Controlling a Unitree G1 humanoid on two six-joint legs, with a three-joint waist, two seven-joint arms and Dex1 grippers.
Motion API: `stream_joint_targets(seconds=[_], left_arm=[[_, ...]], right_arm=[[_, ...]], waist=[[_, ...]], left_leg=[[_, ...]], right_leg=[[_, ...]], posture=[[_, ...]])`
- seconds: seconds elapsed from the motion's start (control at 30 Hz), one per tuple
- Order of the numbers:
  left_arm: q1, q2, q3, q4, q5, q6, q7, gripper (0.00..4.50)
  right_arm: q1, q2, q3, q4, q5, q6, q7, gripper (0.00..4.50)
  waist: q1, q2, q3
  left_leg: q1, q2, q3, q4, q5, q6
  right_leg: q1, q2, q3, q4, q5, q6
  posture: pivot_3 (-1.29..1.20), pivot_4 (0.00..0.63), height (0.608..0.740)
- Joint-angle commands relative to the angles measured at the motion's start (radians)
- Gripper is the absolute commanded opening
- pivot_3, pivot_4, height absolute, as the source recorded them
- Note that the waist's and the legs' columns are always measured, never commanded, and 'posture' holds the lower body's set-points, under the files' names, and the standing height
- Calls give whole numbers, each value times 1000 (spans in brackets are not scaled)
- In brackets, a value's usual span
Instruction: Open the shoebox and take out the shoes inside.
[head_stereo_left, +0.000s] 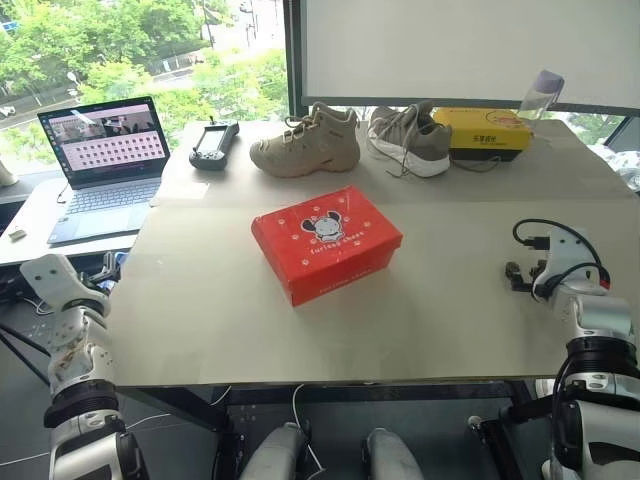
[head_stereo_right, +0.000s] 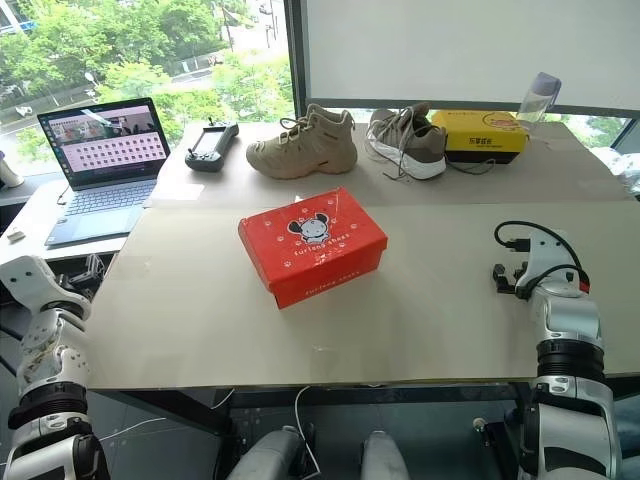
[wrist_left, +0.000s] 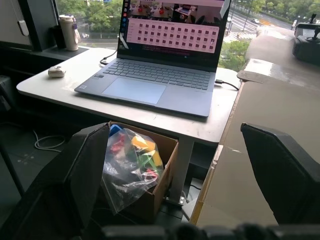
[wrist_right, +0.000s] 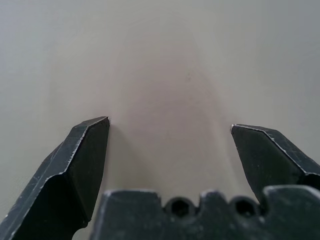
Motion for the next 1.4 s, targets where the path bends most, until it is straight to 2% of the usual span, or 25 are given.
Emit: stream_joint_targets(seconds=[0.03,0.17,0.2,0.27,0.33,0.43,0.53,0.63,0.8,1.0,1.17,1.27,1.4], left_arm=[[19,-3,-56,-75,10,0,-75,4500],[111,3,-245,-290,-14,74,-361,4500],[161,38,-307,-389,-17,96,-453,4500],[250,105,-394,-565,-36,159,-597,3975],[297,162,-415,-649,-59,211,-676,3434],[308,200,-421,-683,-63,257,-712,2234],[298,202,-428,-686,-48,269,-721,1205],[287,190,-440,-688,-32,275,-716,65],[262,152,-482,-684,27,270,-672,65],[161,59,-546,-631,130,261,-562,65],[71,-5,-597,-530,200,202,-541,65],[-26,-28,-657,-396,274,122,-551,65],[-142,-76,-679,-234,300,44,-581,65]], right_arm=[[-27,-25,13,15,-20,-44,28,4497],[-65,-62,129,50,-48,-91,218,4497],[-74,-76,166,43,-61,-120,282,4247],[-100,-92,211,33,-64,-161,392,3741],[-133,-104,256,39,-73,-193,480,3131],[-198,-100,310,98,-102,-239,563,2034],[-277,-49,345,174,-118,-305,617,1032],[-349,2,369,292,-153,-390,615,34],[-469,107,409,524,-212,-550,599,34],[-552,209,399,682,-230,-639,588,34],[-572,269,394,693,-228,-674,684,34],[-552,278,397,665,-224,-677,744,34],[-524,265,387,627,-211,-662,772,34]], waist=[[0,0,0],[-2,0,0],[-4,0,0],[-16,0,0],[-31,1,1],[-37,6,3],[-39,8,3],[-37,8,3],[-27,8,3],[-17,9,3],[-27,9,3],[-26,9,3],[-22,9,3]], left_leg=[[0,0,0,0,0,0],[0,0,2,0,0,0],[0,0,2,0,0,0],[-1,1,3,0,0,0],[-1,1,3,-2,0,0],[-1,3,2,-3,0,0],[1,3,2,-4,0,0],[1,3,2,-4,0,0],[1,1,2,-4,0,0],[2,1,1,-4,0,-1],[4,0,1,-4,1,-1],[4,0,1,-4,1,-2],[6,-1,0,-4,1,-3]], right_leg=[[0,0,0,0,0,0],[1,0,1,0,0,0],[1,0,1,0,0,0],[1,0,1,-1,1,-1],[1,0,2,-1,0,-2],[-1,1,2,1,-1,-3],[-1,0,2,3,-9,-2],[-1,0,2,3,-8,-1],[-2,1,2,2,-2,-3],[-3,2,1,3,-1,-3],[-2,3,2,4,-1,-3],[-2,4,2,6,0,-4],[-1,5,2,5,0,-4]], posture=[[0,150,732],[0,150,732],[0,150,732],[0,150,732],[0,150,732],[0,150,732],[0,150,732],[0,150,732],[0,150,732],[0,150,732],[0,150,732],[0,150,732],[0,150,732]])
